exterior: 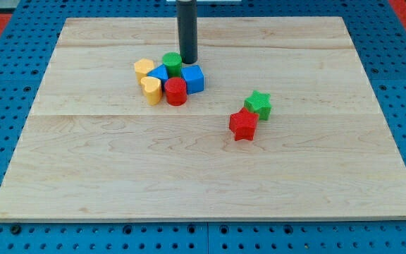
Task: Push yellow hexagon into yellow heart
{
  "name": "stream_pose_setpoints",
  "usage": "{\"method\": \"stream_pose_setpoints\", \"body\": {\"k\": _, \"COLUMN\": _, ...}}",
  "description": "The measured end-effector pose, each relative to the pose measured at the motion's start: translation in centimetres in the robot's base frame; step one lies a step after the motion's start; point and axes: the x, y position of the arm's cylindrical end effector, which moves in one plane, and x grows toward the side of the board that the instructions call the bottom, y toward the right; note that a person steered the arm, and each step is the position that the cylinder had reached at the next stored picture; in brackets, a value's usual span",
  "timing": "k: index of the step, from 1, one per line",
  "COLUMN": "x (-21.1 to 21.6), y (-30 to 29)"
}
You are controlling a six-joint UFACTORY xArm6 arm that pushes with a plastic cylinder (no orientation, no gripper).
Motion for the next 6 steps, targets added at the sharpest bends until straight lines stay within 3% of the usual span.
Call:
{"method": "stream_pose_setpoints", "body": {"k": 1, "x": -0.2, "y": -4.9}}
{"method": "stream_pose_setpoints", "body": {"k": 3, "x": -0.2, "y": -7.1}}
{"method": "stream_pose_setpoints", "body": {"k": 4, "x": -0.4, "y": -12.4}}
{"method": "stream_pose_setpoints", "body": {"k": 5, "x": 3.0, "y": -16.0}}
{"method": "stream_pose_setpoints", "body": {"k": 6, "x": 4.7, "y": -13.7}}
